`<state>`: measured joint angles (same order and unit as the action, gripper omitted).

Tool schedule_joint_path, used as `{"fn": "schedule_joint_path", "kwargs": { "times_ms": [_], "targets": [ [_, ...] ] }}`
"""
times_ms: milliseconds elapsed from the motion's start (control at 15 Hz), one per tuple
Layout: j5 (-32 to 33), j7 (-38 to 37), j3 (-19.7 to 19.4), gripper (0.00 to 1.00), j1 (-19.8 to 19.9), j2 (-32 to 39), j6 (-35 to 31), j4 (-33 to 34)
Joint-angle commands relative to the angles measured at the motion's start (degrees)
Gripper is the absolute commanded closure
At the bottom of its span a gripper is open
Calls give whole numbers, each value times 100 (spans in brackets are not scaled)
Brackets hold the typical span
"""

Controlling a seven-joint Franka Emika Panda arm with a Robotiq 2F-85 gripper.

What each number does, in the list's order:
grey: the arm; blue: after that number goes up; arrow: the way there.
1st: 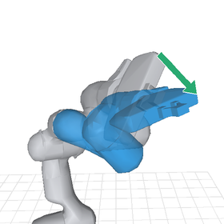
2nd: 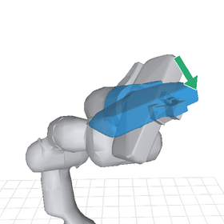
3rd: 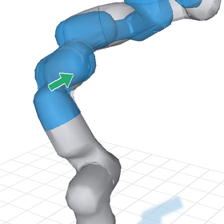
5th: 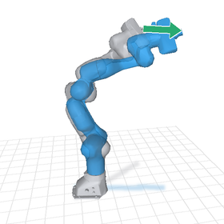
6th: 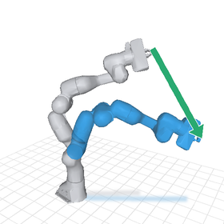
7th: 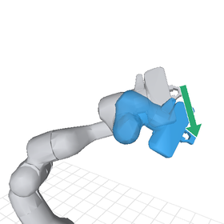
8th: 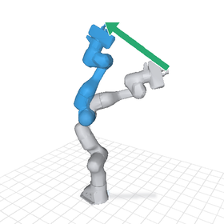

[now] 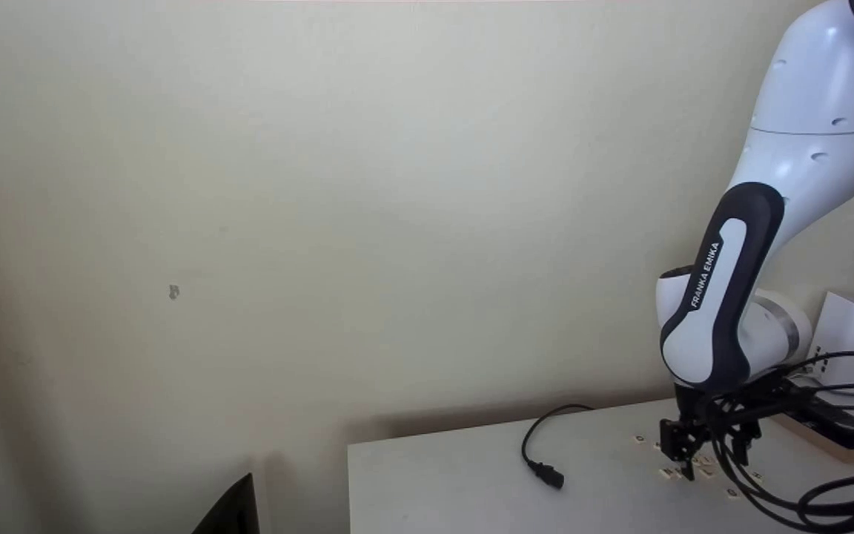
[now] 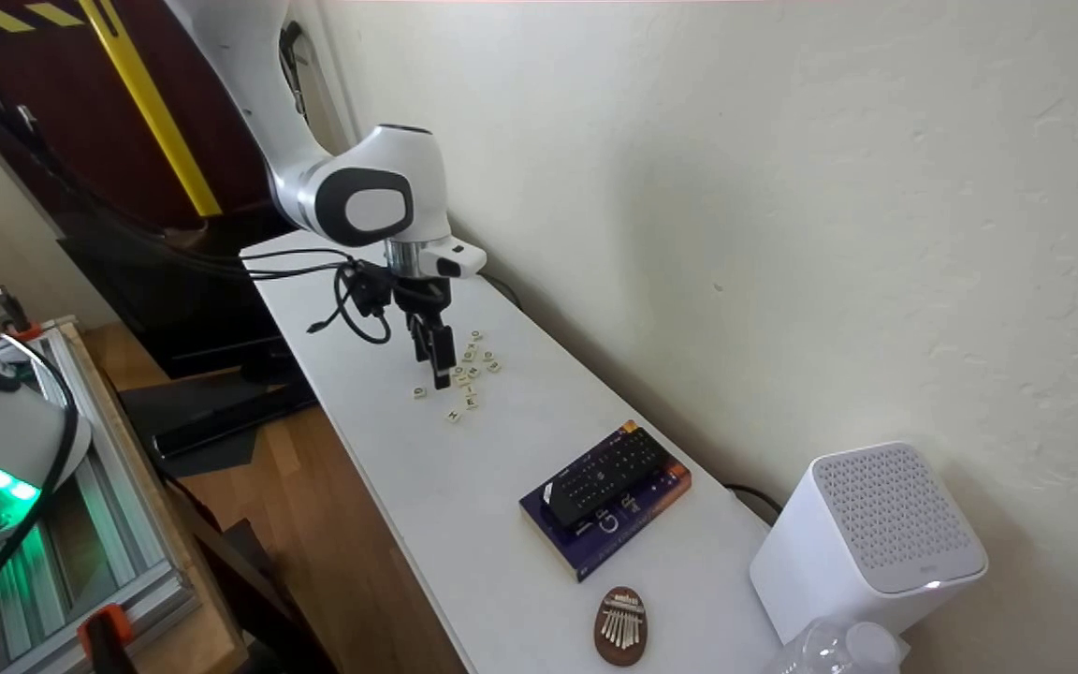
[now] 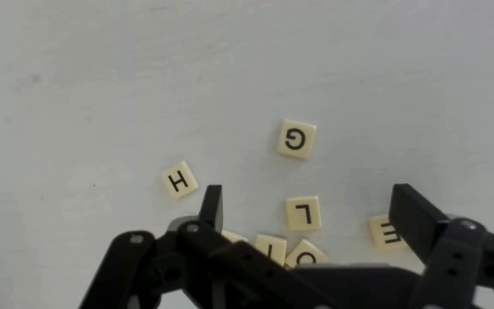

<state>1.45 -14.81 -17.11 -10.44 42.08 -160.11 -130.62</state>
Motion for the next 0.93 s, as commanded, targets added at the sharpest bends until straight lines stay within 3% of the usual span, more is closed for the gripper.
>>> {"fn": "schedule_joint_path", "kwargs": {
  "times_ms": [0, 867],
  "targets": [
    [166, -298, -186, 0, -197, -28, 262, -5],
    [-54, -1018, -97, 0, -179, 418, 185, 425]
  ]
}}
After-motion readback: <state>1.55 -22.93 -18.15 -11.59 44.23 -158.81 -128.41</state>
